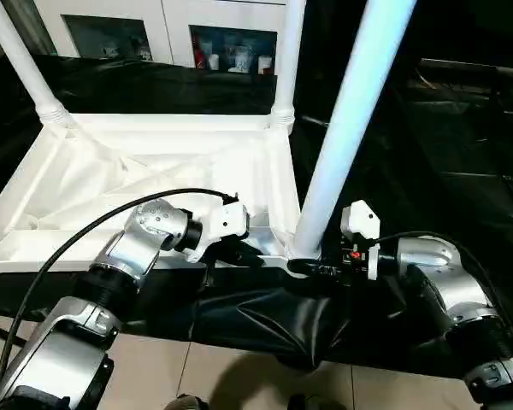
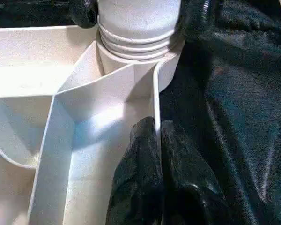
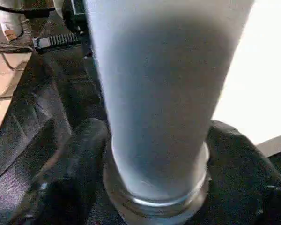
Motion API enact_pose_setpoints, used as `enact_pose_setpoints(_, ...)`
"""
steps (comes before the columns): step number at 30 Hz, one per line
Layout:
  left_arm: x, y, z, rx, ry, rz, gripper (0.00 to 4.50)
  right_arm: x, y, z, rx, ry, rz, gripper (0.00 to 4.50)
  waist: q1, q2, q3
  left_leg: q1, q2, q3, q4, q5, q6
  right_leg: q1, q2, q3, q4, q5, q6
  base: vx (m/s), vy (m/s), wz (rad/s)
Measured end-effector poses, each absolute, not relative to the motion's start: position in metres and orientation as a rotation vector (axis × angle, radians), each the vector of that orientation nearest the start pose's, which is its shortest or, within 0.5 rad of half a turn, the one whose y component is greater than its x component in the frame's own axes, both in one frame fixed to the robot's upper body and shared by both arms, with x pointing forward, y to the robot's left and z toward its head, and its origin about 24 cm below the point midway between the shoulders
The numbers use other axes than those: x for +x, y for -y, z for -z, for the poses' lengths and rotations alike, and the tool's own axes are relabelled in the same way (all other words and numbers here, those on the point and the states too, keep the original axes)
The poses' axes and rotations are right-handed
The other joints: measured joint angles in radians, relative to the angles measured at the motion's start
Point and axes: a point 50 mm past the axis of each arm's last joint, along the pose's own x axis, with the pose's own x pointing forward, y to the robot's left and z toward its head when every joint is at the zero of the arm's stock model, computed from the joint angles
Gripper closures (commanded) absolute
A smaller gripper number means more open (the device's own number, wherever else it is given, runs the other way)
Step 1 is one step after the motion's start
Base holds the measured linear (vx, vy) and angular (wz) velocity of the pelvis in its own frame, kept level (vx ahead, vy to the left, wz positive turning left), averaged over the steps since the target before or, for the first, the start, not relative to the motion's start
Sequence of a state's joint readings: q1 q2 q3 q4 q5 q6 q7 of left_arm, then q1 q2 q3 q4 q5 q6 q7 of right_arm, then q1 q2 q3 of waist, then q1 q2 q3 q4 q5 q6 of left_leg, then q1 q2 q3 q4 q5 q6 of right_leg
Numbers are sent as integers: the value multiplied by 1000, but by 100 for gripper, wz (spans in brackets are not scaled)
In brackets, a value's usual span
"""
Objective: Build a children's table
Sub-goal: Rotate leg to tighten
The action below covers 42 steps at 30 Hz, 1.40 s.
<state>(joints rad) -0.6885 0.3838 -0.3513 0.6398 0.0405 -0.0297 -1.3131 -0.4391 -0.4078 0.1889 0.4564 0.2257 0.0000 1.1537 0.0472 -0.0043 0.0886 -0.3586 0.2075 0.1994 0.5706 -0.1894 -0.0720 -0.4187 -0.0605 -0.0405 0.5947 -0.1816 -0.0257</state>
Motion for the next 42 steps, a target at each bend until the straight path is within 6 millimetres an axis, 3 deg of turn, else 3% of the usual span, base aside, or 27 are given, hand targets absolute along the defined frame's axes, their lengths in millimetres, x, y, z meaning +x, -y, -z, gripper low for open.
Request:
enact_pose_setpoints(4, 323, -123, -71, 556, -385, 1497, 450, 299, 152, -58, -187, -201, -1254, 172, 0, 0, 0, 0, 0, 0, 1, 0, 0, 0, 0, 0, 0, 0, 0, 0, 0, 0)
enact_pose_setpoints(13, 324, -122, -70, 555, -383, 1473, 450, 300, 151, -56, -177, -201, -1221, 185, -1, 0, 0, 1, 0, 0, 2, 0, 0, 1, 0, 0, 1, 0, 0, 0, 0, 0)
enact_pose_setpoints(17, 338, -114, -68, 539, -374, 1312, 450, 311, 146, -49, -127, -179, -989, 186, -6, -2, 0, 4, 0, -1, 5, -3, -6, 5, -1, 1, 2, 3, -2, 0, 0, 0)
enact_pose_setpoints(23, 357, -80, -66, 459, -397, 1077, 450, 334, 124, -41, 45, -152, -464, 187, -24, -5, -1, 8, -2, 0, 7, -3, -6, 9, -1, 3, 0, 2, 1, 0, 0, 0)
enact_pose_setpoints(27, 362, -62, -65, 432, -401, 985, 450, 344, 113, -42, 78, -153, -253, 187, -26, -2, -3, 8, -2, -1, 5, -3, -6, 10, -1, 3, 0, 4, -2, 0, 0, 0)
enact_pose_setpoints(32, 363, -61, -66, 440, -391, 970, 450, 347, 108, -43, 48, -129, -259, 187, -22, -1, -4, 7, -2, -1, 4, -3, -6, 10, -1, 2, -1, 3, 0, 0, 0, 0)
enact_pose_setpoints(35, 362, -61, -66, 449, -388, 990, 450, 345, 118, -42, 31, -110, -330, 118, -17, -1, -4, 7, -2, -1, 4, -3, -6, 10, -1, 2, -1, 3, 0, 0, 0, 0)
enact_pose_setpoints(42, 363, -76, -68, 464, -373, 1017, 450, 338, 126, -54, -21, -29, -520, 78, -25, -1, -3, 2, 0, -3, 3, -2, -5, 6, 1, 1, 1, 3, 1, 0, 0, 0)
